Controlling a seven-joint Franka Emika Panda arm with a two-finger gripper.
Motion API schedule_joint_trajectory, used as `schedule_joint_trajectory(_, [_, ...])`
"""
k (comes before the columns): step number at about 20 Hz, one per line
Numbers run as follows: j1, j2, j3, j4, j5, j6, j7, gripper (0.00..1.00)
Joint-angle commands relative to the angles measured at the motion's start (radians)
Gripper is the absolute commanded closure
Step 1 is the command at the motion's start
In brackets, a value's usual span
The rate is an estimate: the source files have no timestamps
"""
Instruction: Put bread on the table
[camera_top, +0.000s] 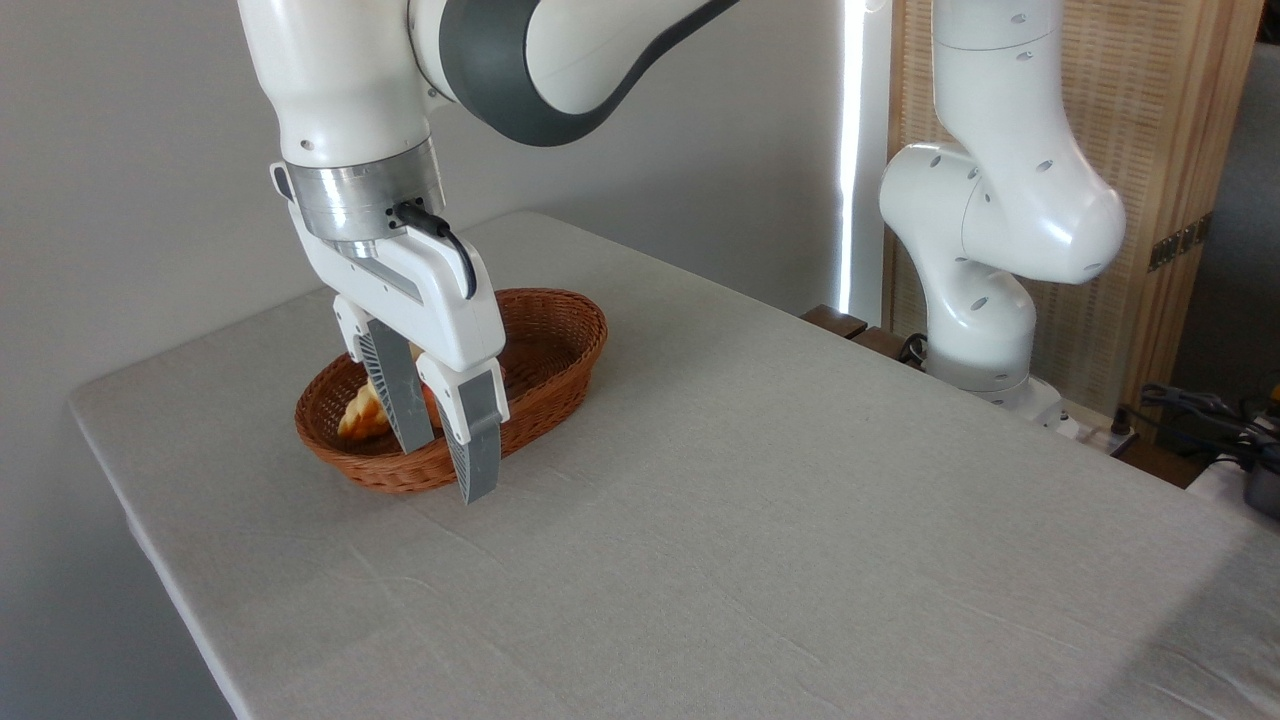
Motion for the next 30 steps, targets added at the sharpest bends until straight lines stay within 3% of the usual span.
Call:
schedule_joint_trajectory(1, [-0.001,-0.008,-0.001,-0.013,-0.003,0.038,-0.006,0.0])
schedule_joint_trajectory(5, [-0.002,-0.014,-0.028,-0.032,-0.009,0.037,-0.008,0.0])
schedule_joint_trajectory(10, [-0.002,-0.1,-0.042,-0.107,-0.012,0.046,-0.005,0.0])
schedule_joint_trajectory(17, [-0.01,-0.114,-0.045,-0.163,-0.012,0.064,-0.005,0.0])
schedule_joint_trajectory(22, [-0.011,-0.18,-0.05,-0.294,-0.019,0.198,-0.006,0.0])
schedule_joint_trajectory(24, [-0.016,-0.194,-0.051,-0.308,-0.083,0.224,-0.006,0.0])
schedule_joint_trajectory(26, [-0.048,-0.201,-0.053,-0.324,-0.147,0.248,-0.012,0.0])
schedule_joint_trajectory(30, [-0.125,-0.226,-0.053,-0.372,-0.222,0.279,-0.025,0.0])
